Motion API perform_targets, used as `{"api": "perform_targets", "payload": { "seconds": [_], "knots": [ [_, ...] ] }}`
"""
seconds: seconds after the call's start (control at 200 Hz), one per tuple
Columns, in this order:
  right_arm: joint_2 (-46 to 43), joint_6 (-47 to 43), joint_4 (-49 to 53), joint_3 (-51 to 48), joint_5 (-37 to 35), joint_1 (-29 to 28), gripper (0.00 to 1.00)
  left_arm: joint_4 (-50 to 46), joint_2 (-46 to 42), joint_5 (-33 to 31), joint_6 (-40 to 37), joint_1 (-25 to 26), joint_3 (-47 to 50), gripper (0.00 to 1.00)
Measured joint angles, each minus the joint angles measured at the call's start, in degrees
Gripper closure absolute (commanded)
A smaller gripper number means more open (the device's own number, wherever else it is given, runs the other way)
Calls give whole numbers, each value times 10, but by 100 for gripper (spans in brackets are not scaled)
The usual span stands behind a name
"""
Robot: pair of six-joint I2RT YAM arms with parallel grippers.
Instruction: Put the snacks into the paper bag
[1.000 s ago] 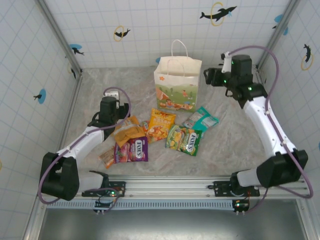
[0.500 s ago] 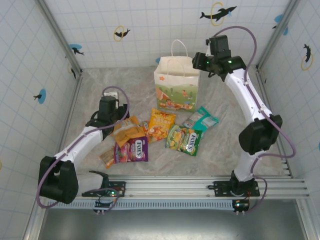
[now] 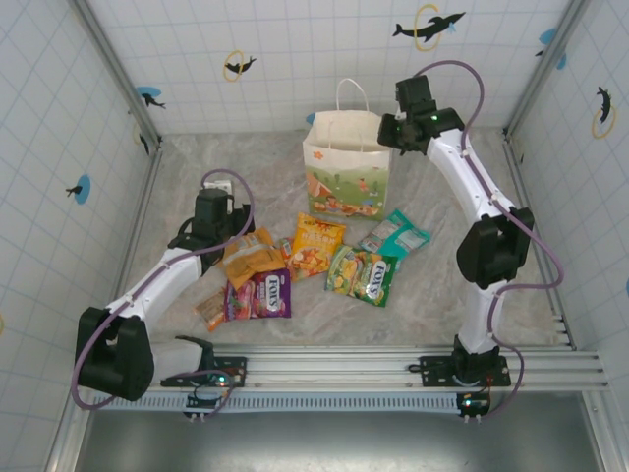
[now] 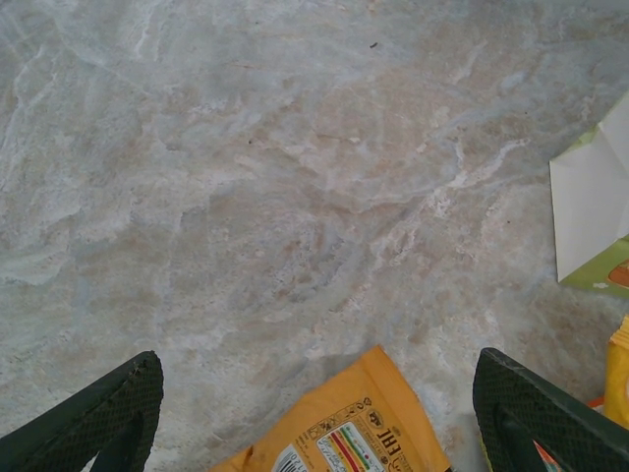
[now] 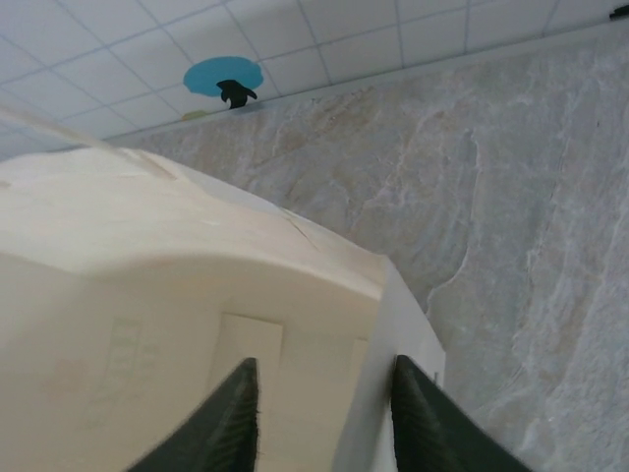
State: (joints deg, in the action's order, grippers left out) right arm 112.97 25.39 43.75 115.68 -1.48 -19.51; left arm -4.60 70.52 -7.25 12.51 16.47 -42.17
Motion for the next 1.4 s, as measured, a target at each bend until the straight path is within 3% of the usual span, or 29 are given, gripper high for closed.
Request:
{"api": "perform_targets", "payload": {
  "seconds": [0.185, 0.435, 0.826, 1.401],
  "knots": [
    [0, 4, 7, 6, -11, 0, 93, -10, 0, 0, 0, 0, -1, 16],
    [0, 6, 25, 8, -65, 4, 100, -21, 4, 0, 0, 0, -7, 17],
    [-14, 34, 103, 9, -151, 55, 100, -28, 13, 10, 0, 0, -15, 17],
    [-109, 45, 183, -4, -200, 146, 100, -31, 20, 50, 11, 0, -21, 19]
  ]
}}
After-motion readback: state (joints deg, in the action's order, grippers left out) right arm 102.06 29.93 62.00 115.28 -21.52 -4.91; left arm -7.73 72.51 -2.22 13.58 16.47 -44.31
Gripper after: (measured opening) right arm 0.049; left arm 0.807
